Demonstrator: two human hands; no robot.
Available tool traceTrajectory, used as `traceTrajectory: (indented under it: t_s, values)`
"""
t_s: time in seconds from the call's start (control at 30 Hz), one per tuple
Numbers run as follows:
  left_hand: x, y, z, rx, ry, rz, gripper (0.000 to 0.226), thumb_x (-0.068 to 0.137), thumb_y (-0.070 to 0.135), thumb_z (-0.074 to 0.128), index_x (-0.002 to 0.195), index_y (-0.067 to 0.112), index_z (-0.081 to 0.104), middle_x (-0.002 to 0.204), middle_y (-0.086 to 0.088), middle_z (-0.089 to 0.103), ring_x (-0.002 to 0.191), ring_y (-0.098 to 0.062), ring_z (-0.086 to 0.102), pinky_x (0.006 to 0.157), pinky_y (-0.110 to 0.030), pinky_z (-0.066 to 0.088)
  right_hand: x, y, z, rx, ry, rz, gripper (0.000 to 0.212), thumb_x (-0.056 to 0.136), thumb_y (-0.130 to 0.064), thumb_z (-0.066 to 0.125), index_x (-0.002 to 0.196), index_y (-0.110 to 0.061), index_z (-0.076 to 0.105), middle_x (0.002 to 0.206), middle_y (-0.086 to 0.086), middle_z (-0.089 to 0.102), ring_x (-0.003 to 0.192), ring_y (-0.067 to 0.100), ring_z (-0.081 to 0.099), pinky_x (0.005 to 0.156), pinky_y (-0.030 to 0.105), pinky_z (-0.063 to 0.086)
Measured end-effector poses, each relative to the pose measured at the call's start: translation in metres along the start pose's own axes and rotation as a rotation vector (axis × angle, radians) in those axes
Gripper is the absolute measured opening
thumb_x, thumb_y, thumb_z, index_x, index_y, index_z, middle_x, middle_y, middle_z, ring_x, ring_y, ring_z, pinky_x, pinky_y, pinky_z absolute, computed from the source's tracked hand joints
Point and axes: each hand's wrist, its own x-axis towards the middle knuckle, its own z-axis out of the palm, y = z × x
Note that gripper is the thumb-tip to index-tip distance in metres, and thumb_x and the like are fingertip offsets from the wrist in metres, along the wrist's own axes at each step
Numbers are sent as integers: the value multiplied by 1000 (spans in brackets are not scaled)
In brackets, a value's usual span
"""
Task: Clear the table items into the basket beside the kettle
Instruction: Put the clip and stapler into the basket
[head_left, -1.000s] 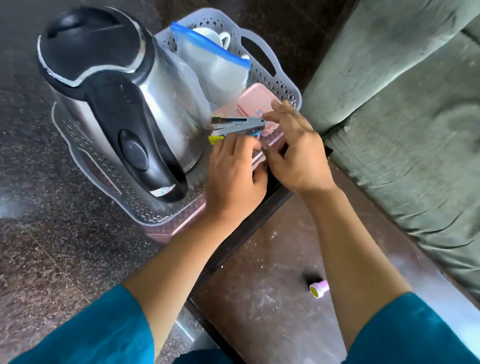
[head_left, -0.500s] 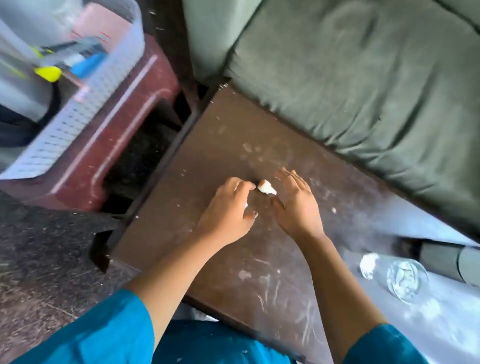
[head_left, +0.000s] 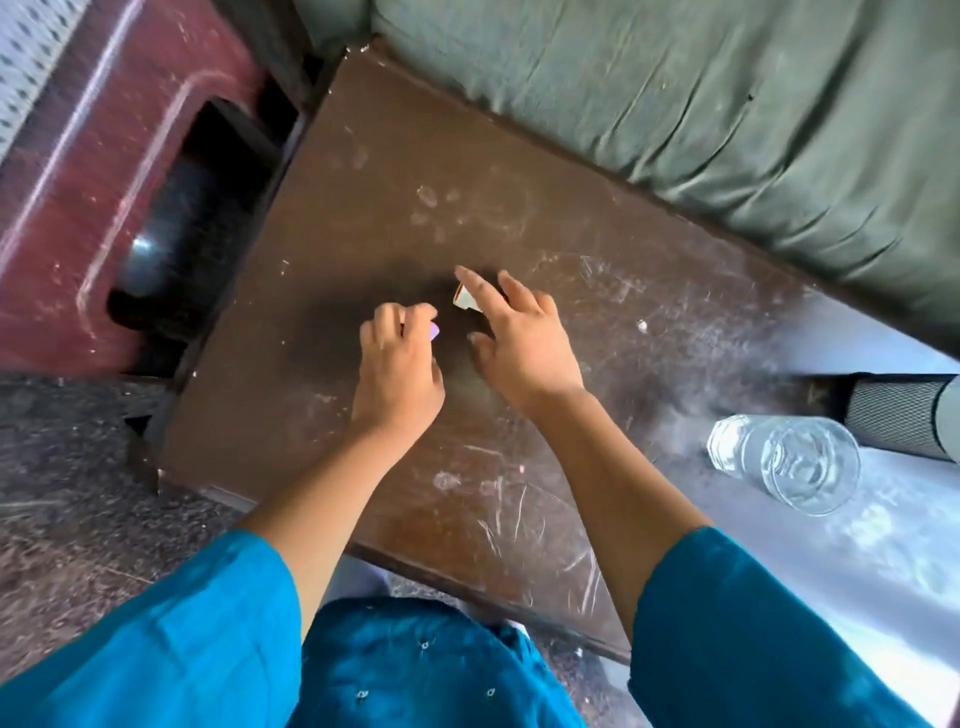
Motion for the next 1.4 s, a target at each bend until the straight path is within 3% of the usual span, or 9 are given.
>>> traceTrajectory:
  t_s: [0.1,0.23,0.33,0.53,0.67,0.83,1.0,1.1,1.4]
  values:
    - [3,-4,1,-67,-16,8,38,74,-7,59,109,7,52,106,-16,52,99,-36,48,82,-34,34,9,-2,6,-47,72,-18,52,92,-20,50,140,-34,36,141,10,46,115,34,39,97,36,37]
    - [3,-2,-3,-265,14,-91,64,77,-3,61,134,10,36,113,-14,49,102,-27,50,84,-28,39,16,-3,10,17,155,10,41,90,-12,51,130,-25,52,114,7,65,100,30,45,78,31,40]
    - [7,-6,-9,-360,30,-101,60,77,1,66,132,10,42,109,-13,53,96,-25,52,78,-18,33,19,-12,8,195,165,90,37,84,-12,59,120,-23,58,108,3,68,98,26,53,81,30,42]
    - [20,-18,-37,-516,188,-119,37,76,5,70,111,5,57,98,-9,67,85,-30,62,76,-40,53,25,-49,-6,636,151,225,25,74,-9,73,92,-25,65,84,-14,68,73,9,63,74,29,54]
    - [34,-25,-71,-614,357,-199,44,74,9,73,112,10,51,94,4,67,82,-19,67,69,-16,48,36,-82,-24,740,143,192,26,78,-5,71,96,-24,70,87,-2,71,73,13,67,74,30,56]
    - [57,-48,-132,-676,587,-119,40,79,2,66,117,8,54,92,-7,67,82,-22,65,75,-39,56,61,-158,-52,835,141,8,22,80,2,67,94,-14,68,86,4,71,68,11,68,64,19,55]
    - [63,-97,-187,-606,828,-69,16,80,1,64,96,4,65,88,-6,67,81,-24,66,76,-32,56,87,-241,-59,745,128,-180,22,80,0,66,95,-16,68,92,5,71,81,20,69,79,39,57]
    - [64,-126,-217,-578,910,-164,12,80,10,64,92,10,66,86,-6,71,78,-24,68,71,-40,57,100,-283,-55,588,185,-295,23,79,-4,64,99,-15,69,91,4,68,80,19,66,79,36,54]
    - [75,-138,-234,-160,752,-307,9,78,-2,57,87,-1,59,86,-20,62,78,-40,60,60,-44,45,138,-334,-36,123,215,-410,23,78,-28,64,94,-13,55,89,9,69,90,33,60,73,40,47]
